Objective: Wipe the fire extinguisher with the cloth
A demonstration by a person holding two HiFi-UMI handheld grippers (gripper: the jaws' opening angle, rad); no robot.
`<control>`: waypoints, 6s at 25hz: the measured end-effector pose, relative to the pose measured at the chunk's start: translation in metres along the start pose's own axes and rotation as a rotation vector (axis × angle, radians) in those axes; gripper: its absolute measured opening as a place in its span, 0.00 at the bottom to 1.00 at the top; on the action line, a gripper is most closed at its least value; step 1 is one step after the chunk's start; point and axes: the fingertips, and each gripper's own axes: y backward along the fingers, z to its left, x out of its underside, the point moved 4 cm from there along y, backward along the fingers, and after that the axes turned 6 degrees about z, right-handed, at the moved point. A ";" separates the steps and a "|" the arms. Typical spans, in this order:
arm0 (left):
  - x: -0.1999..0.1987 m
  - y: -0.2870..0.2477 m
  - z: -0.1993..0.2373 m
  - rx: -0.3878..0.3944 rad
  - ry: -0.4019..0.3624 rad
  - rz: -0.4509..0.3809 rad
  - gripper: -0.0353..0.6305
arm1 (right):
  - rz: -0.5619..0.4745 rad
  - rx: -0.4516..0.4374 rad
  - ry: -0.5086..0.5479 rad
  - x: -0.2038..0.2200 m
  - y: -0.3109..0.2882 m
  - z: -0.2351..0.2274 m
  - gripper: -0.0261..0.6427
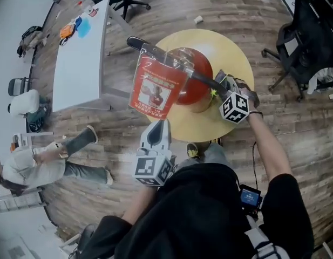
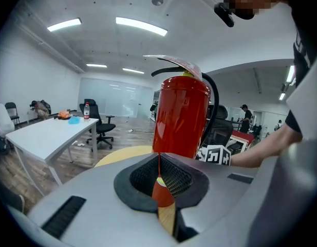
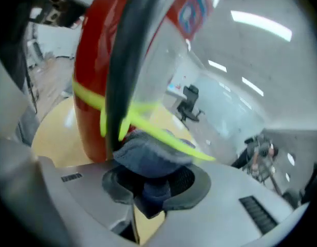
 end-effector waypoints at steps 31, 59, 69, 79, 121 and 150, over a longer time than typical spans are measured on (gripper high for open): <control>-0.001 0.001 0.020 -0.138 0.035 0.006 0.09 | -0.305 -0.064 0.717 -0.033 -0.002 -0.004 0.20; 0.020 0.035 0.041 -0.315 0.074 0.086 0.09 | -0.630 -0.088 1.037 -0.094 -0.012 -0.033 0.20; 0.035 0.005 0.019 -0.231 0.067 0.137 0.09 | -0.357 -0.297 0.638 0.027 -0.022 0.048 0.20; 0.039 0.005 0.014 -0.057 0.027 0.079 0.09 | 0.026 -0.149 -0.225 0.040 -0.017 0.088 0.20; 0.081 0.151 0.160 0.032 0.143 -0.094 0.09 | -0.928 -0.315 -1.915 -0.263 0.131 0.009 0.20; 0.087 0.164 0.167 -0.012 0.126 -0.064 0.09 | -1.499 -0.092 -2.019 -0.279 0.173 -0.006 0.20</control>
